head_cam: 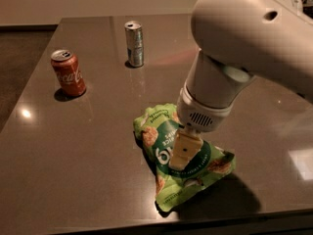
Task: Pick green rice chip bag
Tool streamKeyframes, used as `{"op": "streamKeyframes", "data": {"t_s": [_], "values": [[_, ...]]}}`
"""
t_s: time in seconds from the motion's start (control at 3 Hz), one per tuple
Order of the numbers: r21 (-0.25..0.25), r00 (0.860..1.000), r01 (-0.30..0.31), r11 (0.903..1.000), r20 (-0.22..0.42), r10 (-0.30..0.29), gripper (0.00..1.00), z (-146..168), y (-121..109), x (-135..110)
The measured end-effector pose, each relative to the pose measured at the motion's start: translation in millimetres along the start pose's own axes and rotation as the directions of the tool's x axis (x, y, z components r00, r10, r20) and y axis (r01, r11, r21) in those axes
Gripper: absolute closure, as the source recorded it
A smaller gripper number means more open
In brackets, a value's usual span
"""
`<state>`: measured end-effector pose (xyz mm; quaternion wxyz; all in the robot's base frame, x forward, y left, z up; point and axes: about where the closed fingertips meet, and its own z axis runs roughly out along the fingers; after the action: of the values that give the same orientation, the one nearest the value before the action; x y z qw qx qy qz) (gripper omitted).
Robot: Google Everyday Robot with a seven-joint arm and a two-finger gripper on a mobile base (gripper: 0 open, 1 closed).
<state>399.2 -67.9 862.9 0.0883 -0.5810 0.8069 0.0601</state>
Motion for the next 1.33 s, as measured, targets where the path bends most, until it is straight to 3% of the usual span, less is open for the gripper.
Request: {"op": "streamKeyframes", "data": {"t_s": [0.33,0.67,1.0,1.33], "values": [[0.0,1.0,0.0,1.0,0.0,0.0,1.0,0,0,0],[0.028,0.998,0.035,0.999,0.042,-0.036,1.0,-34,-3,-5],[0.105,0.987,0.099,0.9895,0.116,-0.111,1.0,-103,-5,-15],[0.151,0.975,0.137,0.9789,0.155,-0.161,1.0,-146,-5,-21]]}}
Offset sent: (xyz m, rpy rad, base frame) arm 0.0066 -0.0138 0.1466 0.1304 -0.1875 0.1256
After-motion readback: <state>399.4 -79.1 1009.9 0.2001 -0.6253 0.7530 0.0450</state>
